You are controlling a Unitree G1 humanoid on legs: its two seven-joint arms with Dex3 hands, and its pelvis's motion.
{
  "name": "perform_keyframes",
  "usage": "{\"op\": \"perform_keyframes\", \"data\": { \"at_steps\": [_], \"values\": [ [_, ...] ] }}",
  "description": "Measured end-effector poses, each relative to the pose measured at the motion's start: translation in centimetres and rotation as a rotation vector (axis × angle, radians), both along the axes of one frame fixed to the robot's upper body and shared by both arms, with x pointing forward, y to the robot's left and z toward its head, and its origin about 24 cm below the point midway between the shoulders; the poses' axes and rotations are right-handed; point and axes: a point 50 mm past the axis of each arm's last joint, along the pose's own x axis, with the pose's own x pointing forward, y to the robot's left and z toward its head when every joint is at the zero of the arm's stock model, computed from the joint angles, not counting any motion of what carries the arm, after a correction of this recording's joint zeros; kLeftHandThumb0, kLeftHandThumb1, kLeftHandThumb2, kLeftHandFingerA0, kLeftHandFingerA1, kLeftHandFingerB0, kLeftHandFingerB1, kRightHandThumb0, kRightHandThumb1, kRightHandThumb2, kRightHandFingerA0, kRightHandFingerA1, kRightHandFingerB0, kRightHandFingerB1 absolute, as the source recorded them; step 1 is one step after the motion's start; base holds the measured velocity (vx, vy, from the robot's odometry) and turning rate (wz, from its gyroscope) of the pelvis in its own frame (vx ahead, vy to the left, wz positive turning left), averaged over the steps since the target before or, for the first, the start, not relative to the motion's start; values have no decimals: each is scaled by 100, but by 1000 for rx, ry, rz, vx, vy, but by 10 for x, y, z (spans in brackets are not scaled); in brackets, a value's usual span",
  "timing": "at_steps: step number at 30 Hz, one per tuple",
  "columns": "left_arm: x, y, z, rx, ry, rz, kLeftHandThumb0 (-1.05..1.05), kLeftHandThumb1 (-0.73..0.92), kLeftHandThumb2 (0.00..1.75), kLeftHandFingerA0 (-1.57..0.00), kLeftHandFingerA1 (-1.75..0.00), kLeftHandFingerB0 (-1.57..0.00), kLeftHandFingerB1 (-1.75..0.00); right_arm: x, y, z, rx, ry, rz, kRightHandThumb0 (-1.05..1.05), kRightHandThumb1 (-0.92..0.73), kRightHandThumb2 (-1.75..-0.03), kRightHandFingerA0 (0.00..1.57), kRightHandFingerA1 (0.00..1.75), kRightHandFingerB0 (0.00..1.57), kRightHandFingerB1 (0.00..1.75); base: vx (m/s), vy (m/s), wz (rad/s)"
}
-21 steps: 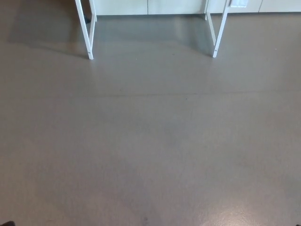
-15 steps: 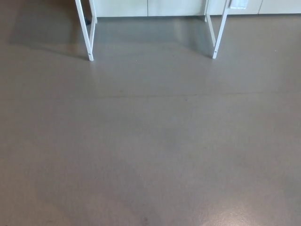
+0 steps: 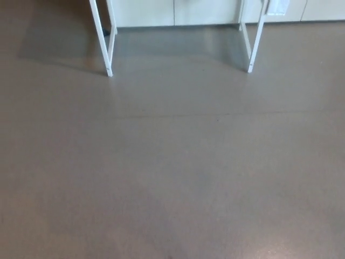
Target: The robot walk towards a table in front and then clicks the light switch button using the right hand's index finger
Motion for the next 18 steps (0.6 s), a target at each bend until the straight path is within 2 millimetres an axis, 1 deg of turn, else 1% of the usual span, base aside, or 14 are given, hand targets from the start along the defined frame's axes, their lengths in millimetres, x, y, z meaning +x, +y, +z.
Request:
{"op": "perform_keyframes", "data": {
  "at_steps": [2, 3, 4, 5, 6, 7, 9, 10, 11, 12, 15, 16, 17, 18],
  "values": [
    [0, 0, 0, 0, -1, -4, -11, 56, 56, -42, -42, -32, -36, -1, 0, 0, -3, 0, -1, -19, -57, -62, 48, 53, 34, 46, -38, 220, -9],
    [0, 0, 0, 1, -2, -7, -11, 56, 56, -41, -42, -32, -36, -2, -1, 0, -4, -2, -2, -19, -56, -62, 49, 53, 38, 48, 73, 319, -29],
    [0, -1, 0, -1, -2, -10, -11, 58, 57, -41, -42, -31, -35, -2, -1, 0, -7, -5, -3, -18, -58, -62, 48, 53, 35, 46, 118, 386, -49],
    [0, -1, 0, -1, -2, -10, -13, 58, 58, -43, -43, -31, -36, -1, -1, 0, -7, -9, -6, -19, -55, -62, 50, 55, 43, 51, 183, 584, 36],
    [-1, -4, -2, -12, 1, -14, -13, 58, 58, -43, -43, -31, -36, -1, -1, 1, -7, -13, -7, -19, -55, -62, 50, 55, 43, 51, 60, 402, -22],
    [2, 0, 0, -1, -6, -16, -11, 59, 57, -45, -42, -32, -35, -3, 2, -2, 5, -9, -7, -19, -55, -61, 51, 54, 38, 48, 40, 381, -10],
    [5, 5, 4, 18, -16, -19, -10, 58, 57, -41, -42, -30, -35, -3, 4, -3, 13, -5, -6, -22, -53, -61, 49, 53, 33, 44, 93, 275, -11],
    [7, 8, 6, 30, -25, -21, -10, 58, 57, -41, -42, -30, -35, -4, 5, -3, 14, -2, -4, -22, -53, -61, 49, 53, 33, 44, 196, 165, 4],
    [7, 8, 7, 31, -27, -21, -6, 40, 87, -33, -58, -18, -51, -4, 5, -4, 14, -2, -3, -20, -55, -61, 48, 53, 34, 45, 165, 133, 0],
    [6, 8, 6, 29, -25, -19, -6, 41, 87, -33, -58, -18, -50, -3, 6, -4, 15, -4, 1, -20, -55, -61, 50, 54, 33, 45, 209, 98, 9],
    [6, 7, 6, 26, -23, -15, -6, 40, 87, -33, -58, -17, -50, 0, 6, -3, 17, -14, 6, -20, -59, -62, 49, 53, 30, 43, 168, 17, 11],
    [6, 7, 6, 25, -23, -16, -6, 41, 87, -35, -58, -19, -51, 0, 6, -3, 18, -16, 8, -20, -56, -61, 52, 55, 32, 45, 180, -85, 16],
    [6, 7, 6, 26, -22, -17, -11, 57, 57, -44, -43, -32, -36, 1, 7, -3, 18, -17, 10, -20, -56, -61, 51, 55, 32, 45, 203, -127, 12],
    [6, 7, 5, 26, -20, -19, -11, 57, 57, -44, -43, -32, -36, 1, 7, -3, 18, -19, 13, -20, -56, -61, 51, 55, 32, 45, 225, -147, 12]
  ]
}}
